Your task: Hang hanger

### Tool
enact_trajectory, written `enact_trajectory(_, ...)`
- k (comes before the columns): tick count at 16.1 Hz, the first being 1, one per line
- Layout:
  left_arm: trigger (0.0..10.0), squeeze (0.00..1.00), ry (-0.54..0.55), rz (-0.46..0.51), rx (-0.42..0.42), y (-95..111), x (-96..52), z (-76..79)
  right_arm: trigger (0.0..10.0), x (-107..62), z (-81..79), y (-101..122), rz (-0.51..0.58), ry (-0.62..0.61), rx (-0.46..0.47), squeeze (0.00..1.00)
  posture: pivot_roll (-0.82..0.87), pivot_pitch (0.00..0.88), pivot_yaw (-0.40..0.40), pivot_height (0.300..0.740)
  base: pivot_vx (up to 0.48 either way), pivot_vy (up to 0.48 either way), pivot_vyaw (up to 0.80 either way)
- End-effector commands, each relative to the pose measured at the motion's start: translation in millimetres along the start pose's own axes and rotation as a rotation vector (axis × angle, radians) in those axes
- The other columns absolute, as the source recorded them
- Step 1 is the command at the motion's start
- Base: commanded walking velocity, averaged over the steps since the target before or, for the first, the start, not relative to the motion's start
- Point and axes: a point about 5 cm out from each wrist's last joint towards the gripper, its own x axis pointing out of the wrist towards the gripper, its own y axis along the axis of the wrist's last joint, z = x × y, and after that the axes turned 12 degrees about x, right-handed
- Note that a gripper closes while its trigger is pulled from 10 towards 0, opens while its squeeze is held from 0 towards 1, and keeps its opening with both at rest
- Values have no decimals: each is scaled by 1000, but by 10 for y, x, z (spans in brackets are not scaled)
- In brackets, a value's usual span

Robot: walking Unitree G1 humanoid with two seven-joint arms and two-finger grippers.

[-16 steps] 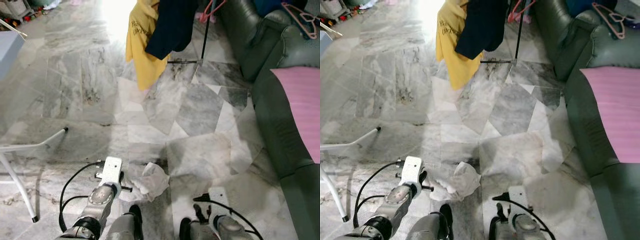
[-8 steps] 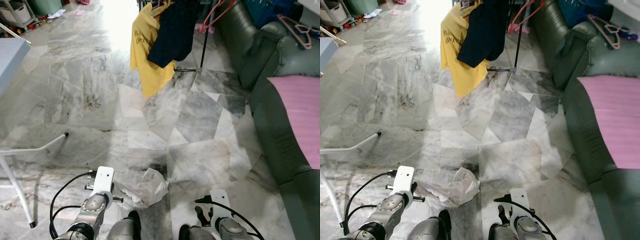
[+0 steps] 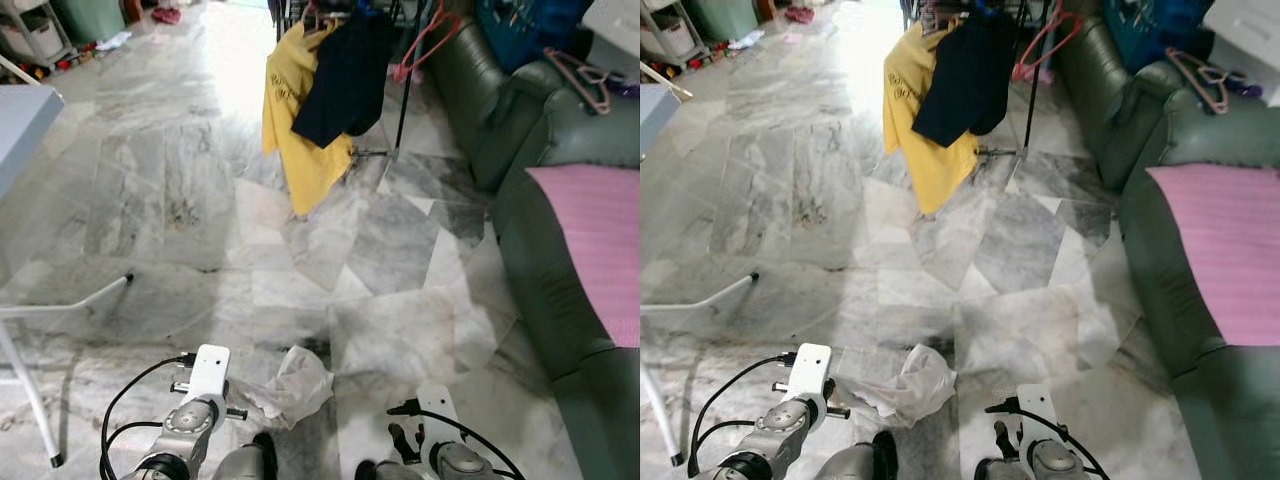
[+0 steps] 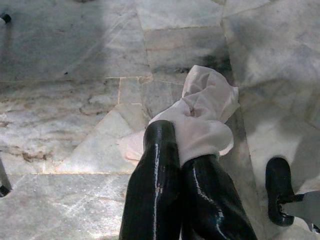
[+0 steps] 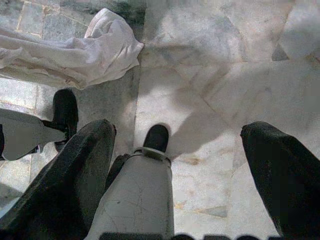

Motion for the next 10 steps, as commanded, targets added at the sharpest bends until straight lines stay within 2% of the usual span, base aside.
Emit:
enact_trajectory(1,10000,0,-9,-30,-1,-63,-10,37,10000,2,-12,-25,-21,-3,1,0,-83,82,-20,740,0,0,0)
enact_trajectory(3,10000,0,-29,-29,-15,-57,-8,65,10000,18,-68,20,-20,1,21,0,-84,76,-11,740,0,0,0)
enact_trajectory(7,10000,0,-50,-33,9,-55,-6,82,10000,43,-166,107,-1,-2,51,0,-84,75,-5,740,0,0,0)
enact_trajectory(9,10000,0,-53,-37,15,-64,-8,92,10000,1,23,-12,-13,-22,71,0,-88,78,-1,740,0,0,0)
enact_trajectory(10,10000,0,-56,-41,21,-74,-10,109,10000,-7,50,-31,-15,-27,76,0,-88,78,-1,740,0,0,0)
